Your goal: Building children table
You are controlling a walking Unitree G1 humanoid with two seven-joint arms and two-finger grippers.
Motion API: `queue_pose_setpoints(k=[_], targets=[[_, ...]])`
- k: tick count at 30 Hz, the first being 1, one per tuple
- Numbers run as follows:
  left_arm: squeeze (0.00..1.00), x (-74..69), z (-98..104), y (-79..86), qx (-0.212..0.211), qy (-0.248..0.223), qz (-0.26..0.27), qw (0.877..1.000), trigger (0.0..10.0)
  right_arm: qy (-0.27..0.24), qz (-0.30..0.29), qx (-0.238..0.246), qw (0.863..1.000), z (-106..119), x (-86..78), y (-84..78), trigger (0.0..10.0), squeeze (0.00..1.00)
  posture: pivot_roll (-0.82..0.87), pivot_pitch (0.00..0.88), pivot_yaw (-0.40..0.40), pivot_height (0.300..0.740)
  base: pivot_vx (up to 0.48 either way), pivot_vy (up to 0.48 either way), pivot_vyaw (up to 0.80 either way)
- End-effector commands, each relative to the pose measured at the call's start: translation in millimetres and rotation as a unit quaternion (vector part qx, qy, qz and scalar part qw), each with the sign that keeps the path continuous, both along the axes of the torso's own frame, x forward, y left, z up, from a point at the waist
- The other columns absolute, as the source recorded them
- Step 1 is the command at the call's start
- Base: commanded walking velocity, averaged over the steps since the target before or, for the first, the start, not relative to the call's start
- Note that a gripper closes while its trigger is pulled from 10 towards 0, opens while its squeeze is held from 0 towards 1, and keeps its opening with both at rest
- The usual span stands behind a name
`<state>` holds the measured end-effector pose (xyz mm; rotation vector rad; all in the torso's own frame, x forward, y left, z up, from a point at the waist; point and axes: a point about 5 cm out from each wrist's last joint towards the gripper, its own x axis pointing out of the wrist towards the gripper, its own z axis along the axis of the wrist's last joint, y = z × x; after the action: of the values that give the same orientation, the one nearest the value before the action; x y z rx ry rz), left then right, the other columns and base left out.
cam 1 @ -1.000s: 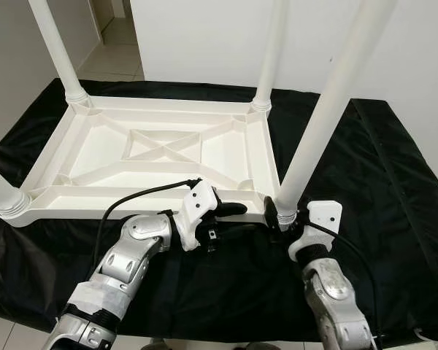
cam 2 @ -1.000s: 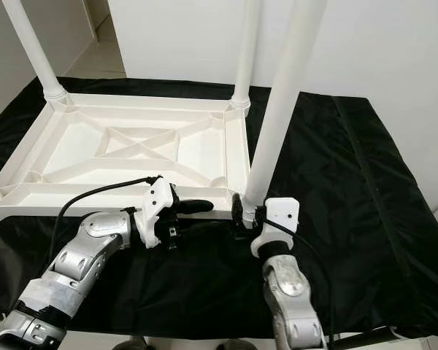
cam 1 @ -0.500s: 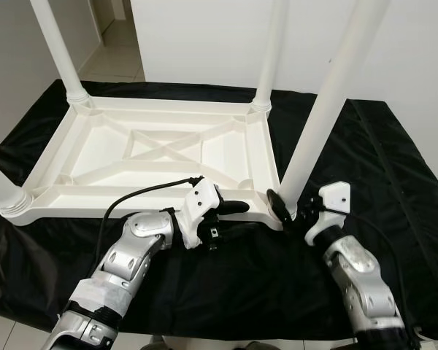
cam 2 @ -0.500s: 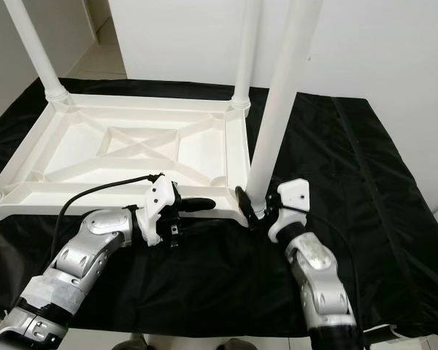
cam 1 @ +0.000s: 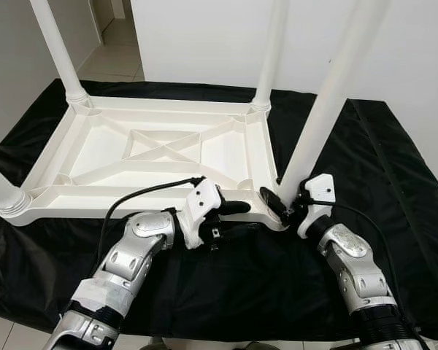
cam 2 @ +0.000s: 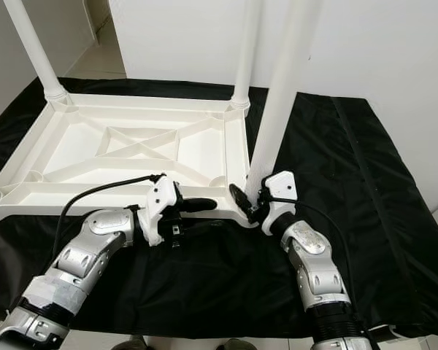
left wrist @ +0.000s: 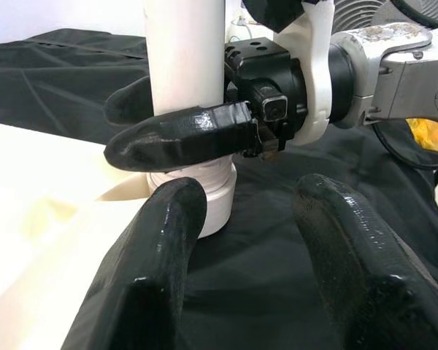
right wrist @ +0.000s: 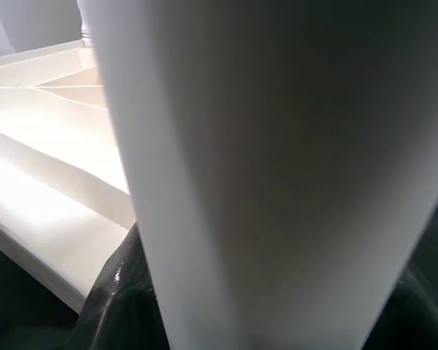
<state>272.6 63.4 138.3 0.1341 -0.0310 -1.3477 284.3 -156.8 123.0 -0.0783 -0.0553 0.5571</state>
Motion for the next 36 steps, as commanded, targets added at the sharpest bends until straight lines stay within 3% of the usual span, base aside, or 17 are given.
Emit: queue_pose_setpoints(k=[1,3,4,6,7,19,21,25,29,33,36], targets=[[0.0,-4.4,-2,-2.0,0.003,0.003,-0.013,1.0,10.0,0.026,0.026,-0.004,0.999,-13,-7.4,9.9,0.0,0.0,-0.02,0.0,-0.024,0.74,0.0,0.0,0.0],[0.0,-4.5,-2,-2.0,0.004,0.003,-0.013,1.0,10.0,0.026,0.025,-0.002,0.999,-14,-8.0,9.8,0.0,0.0,-0.02,0.0,-0.023,0.74,0.0,0.0,0.0],[0.0,-4.3,-2,-1.9,0.004,0.003,-0.014,1.0,10.0,0.024,0.02,-0.002,1.0,-14,-8.1,9.1,3.5,0.0,-0.02,0.0,-0.022,0.74,0.0,0.0,0.0],[0.0,-4.3,-2,-1.9,0.004,0.003,-0.014,1.0,10.0,0.024,0.02,-0.002,1.0,-14,-8.1,9.1,3.5,0.0,-0.02,0.0,-0.022,0.74,0.0,0.0,0.0],[0.0,-4.0,-2,-1.9,0.005,0.002,-0.015,1.0,10.0,0.023,0.01,0.005,1.0,-13,-7.8,8.0,10.0,0.0,-0.02,0.0,-0.021,0.74,0.0,0.0,0.0],[0.0,-5.1,-1,2.9,0.011,0.003,-0.015,1.0,10.0,0.001,-0.112,0.009,0.994,-6,-11.8,13.9,10.0,0.0,-0.03,0.0,-0.023,0.74,0.0,0.0,0.0],[0.0,-5.6,-1,2.2,0.01,0.003,-0.013,1.0,10.0,-0.005,-0.158,0.024,0.987,-4,-17.2,27.2,10.0,0.0,-0.04,0.0,-0.019,0.74,0.0,0.0,0.0],[0.0,-6.4,-1,3.1,0.011,0.003,-0.014,1.0,10.0,-0.011,-0.194,0.037,0.98,-3,-19.5,34.3,10.0,0.0,-0.05,0.001,-0.017,0.74,0.0,0.0,0.0],[0.0,-8.2,-2,2.6,0.014,0.003,-0.02,1.0,10.0,-0.004,-0.28,0.055,0.958,-5,-24.2,47.9,10.0,0.0,-0.06,0.014,-0.012,0.74,0.0,0.0,0.0],[0.0,-7.6,2,-0.1,0.011,0.001,-0.024,1.0,10.0,0.002,-0.289,0.065,0.955,-3,-28.4,64.5,10.0,0.0,-0.07,0.039,-0.016,0.74,0.0,0.0,0.0],[0.0,-6.2,5,-1.9,0.007,0.002,-0.025,1.0,10.0,-0.007,-0.288,0.062,0.956,3,-28.3,66.0,10.0,0.0,-0.07,0.062,-0.018,0.74,0.0,0.0,0.0]])
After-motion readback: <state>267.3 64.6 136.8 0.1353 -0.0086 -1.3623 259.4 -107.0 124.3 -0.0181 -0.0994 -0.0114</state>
